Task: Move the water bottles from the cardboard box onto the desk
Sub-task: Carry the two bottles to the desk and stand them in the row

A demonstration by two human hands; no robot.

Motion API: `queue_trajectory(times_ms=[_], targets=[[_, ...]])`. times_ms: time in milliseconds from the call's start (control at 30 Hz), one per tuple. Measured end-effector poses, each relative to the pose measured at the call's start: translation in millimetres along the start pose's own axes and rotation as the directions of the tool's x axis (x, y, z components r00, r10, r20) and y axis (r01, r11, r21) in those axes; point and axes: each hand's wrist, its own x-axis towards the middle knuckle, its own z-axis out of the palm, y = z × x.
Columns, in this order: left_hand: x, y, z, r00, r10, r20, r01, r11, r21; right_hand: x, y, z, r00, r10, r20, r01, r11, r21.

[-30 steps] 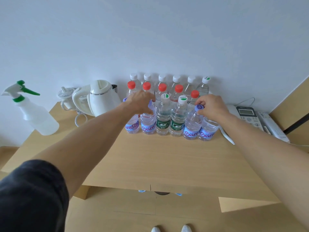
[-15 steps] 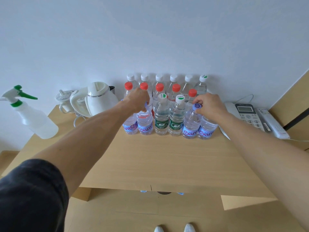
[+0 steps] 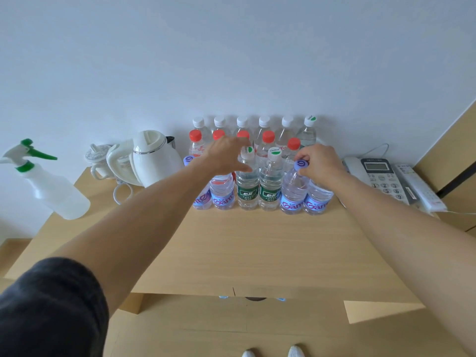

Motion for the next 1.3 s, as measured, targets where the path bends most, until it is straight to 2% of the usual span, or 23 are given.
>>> queue_trajectory(times_ms=[200,400,867,1033,1133,1300], targets=[[8.0,7.7,16.4,0.998,-0.053,-0.043,0.052,0.998,-0.029,-1.1,1.4,-0.5,1.0,-0.006,0.0,0.006,1.0,-0.004],[9.3,9.6,18.4,0.996,-0.044,-0.075,0.041,0.998,-0.039,-2.7,1.6,-0.4,1.0,0.0,-0.005,0.0,1.0,0.0],[3.1,11.6,9.2,0.994,-0.101,-0.034,0.102,0.995,0.008,-2.4,2.2,0.6,0.999,-0.034,-0.031,0.033,0.999,-0.002],[9.3,37.5,2.0,0.994,0.017,-0.112,0.0,0.989,0.147,-1.7,1.8,1.3,0.999,-0.036,-0.032,0.035,0.999,-0.013],[16.2,59.1,11.1,0.997,0.048,-0.066,-0.038,0.989,0.145,-0.9,2.0,2.9,0.999,-0.024,-0.022,0.024,1.0,-0.02],[24.6,70.4,23.5,1.0,0.004,-0.011,-0.003,0.994,0.107,-3.2,5.6,10.7,1.0,0.009,-0.017,-0.009,1.0,-0.027]])
